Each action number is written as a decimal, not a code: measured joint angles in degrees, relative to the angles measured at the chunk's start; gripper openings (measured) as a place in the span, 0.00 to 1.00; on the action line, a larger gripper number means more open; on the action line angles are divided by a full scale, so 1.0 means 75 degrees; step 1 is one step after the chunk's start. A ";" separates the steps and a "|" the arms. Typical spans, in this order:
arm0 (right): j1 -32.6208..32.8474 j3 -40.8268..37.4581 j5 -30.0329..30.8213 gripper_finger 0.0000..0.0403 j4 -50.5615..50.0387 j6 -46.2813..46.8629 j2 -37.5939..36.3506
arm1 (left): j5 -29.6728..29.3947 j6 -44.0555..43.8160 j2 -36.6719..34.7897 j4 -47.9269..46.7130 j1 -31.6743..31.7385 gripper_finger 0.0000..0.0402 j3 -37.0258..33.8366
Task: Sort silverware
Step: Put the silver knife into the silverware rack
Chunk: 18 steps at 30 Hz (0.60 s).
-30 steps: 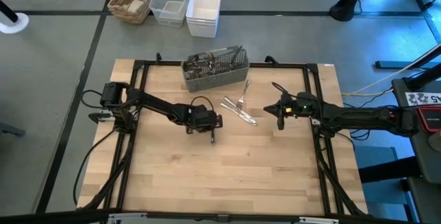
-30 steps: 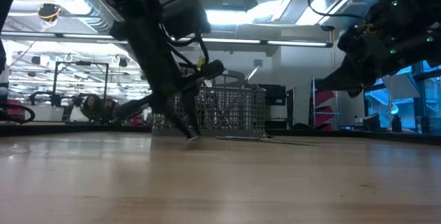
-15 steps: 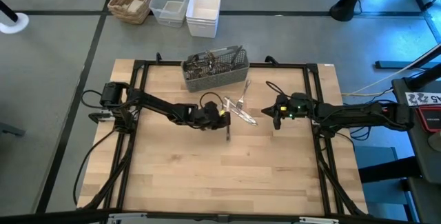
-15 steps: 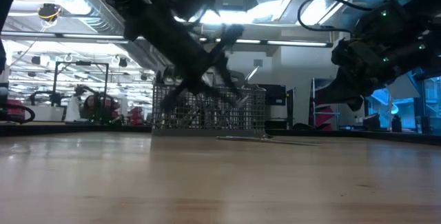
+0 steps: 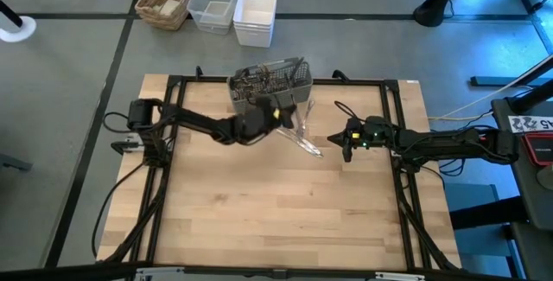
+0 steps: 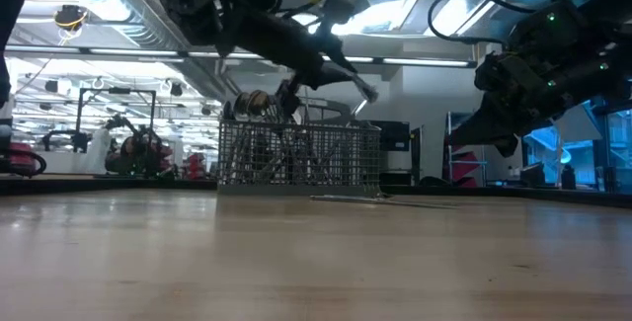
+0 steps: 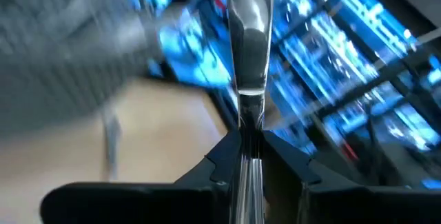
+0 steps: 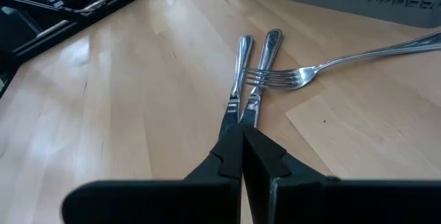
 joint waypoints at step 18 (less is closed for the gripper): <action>0.0000 0.0000 0.0003 0.01 -0.0003 -0.0003 0.0000 | -0.0009 0.3481 -0.0006 0.0342 0.1846 0.11 0.0987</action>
